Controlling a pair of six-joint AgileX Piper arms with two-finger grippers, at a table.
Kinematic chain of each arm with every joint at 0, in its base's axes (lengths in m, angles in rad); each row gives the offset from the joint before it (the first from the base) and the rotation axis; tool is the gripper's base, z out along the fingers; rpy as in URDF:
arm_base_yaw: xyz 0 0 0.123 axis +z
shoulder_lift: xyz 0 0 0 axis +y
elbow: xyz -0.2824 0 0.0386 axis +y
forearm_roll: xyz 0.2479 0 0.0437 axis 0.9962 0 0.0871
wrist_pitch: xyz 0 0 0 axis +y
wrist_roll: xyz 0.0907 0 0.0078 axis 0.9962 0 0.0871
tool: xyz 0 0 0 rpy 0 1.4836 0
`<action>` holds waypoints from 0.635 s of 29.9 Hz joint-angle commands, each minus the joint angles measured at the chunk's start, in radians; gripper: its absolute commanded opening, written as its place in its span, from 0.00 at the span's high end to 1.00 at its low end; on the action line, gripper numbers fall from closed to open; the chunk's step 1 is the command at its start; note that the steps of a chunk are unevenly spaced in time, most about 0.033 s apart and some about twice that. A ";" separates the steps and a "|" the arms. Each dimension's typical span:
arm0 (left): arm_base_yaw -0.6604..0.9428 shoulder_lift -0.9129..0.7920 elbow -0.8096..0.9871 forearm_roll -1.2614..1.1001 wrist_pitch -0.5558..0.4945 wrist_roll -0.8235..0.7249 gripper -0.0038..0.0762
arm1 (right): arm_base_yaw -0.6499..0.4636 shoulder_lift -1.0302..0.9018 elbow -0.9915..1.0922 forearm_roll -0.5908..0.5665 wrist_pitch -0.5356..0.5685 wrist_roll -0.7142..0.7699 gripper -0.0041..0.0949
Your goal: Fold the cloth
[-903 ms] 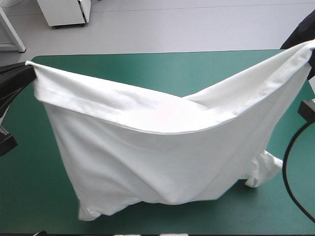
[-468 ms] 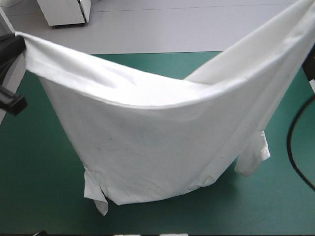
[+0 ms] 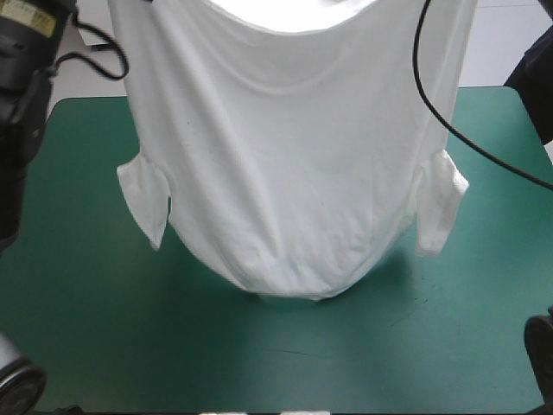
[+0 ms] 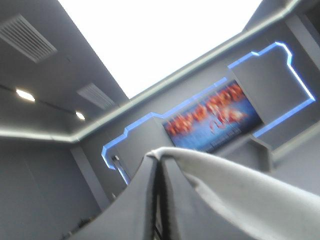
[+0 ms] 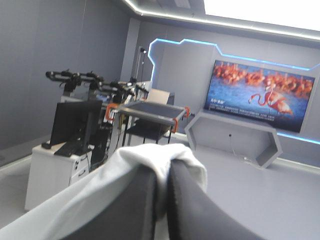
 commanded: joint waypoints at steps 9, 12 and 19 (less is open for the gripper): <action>0.301 0.423 -0.494 -0.190 -0.386 -0.174 0.98 | -0.155 0.269 -0.163 0.097 -0.553 -0.032 0.98; 0.355 0.437 -0.469 -0.197 -0.446 -0.176 0.98 | -0.195 0.300 -0.165 0.123 -0.621 -0.042 0.98; 0.417 0.437 -0.405 -0.204 -0.398 -0.296 0.98 | -0.235 0.341 -0.163 0.225 -0.539 -0.062 0.98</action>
